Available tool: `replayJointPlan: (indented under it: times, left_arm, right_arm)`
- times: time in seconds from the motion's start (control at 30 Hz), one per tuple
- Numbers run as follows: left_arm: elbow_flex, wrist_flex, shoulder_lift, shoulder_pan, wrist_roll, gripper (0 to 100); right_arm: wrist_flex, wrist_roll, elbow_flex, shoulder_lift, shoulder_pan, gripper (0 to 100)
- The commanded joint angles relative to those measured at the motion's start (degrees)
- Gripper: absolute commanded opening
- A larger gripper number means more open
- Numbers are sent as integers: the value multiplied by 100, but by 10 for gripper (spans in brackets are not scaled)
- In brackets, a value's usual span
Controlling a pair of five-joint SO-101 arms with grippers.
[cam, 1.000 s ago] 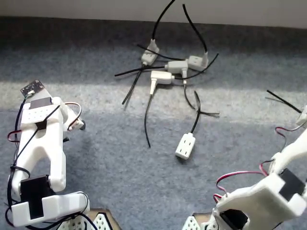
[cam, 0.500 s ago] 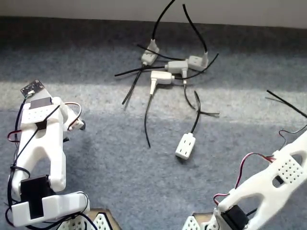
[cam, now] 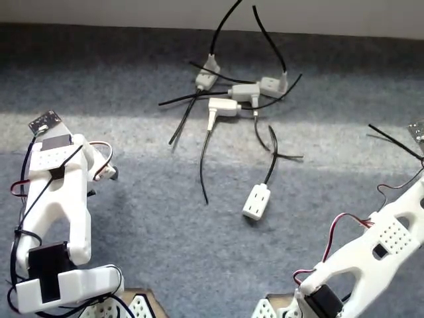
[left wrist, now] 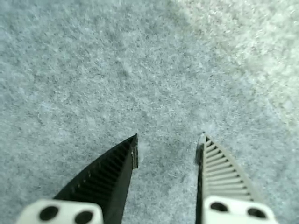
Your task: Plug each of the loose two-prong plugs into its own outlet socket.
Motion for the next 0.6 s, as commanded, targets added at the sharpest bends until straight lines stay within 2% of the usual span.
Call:
replayJointPlan:
  times: [0.0, 0.17, 0.23, 0.47, 0.57]
  left_arm:
    - [-31, -53, -171, 110, 18, 213]
    - [-31, -53, -163, 110, 18, 213]
    - [-31, -53, -163, 110, 18, 213]
    - [-31, -53, -163, 110, 18, 213]
    - [-31, -53, -163, 110, 18, 213]
  right_arm:
    - [1112, 1064, 127, 40, 180, 173]
    - [2853, 2075, -365, -400, 338, 173]
    - [3371, 2092, -576, -664, 365, 173]
    - [3319, 1916, -655, -1385, 479, 173]
    - [3301, 1248, -664, -1420, 444, 173]
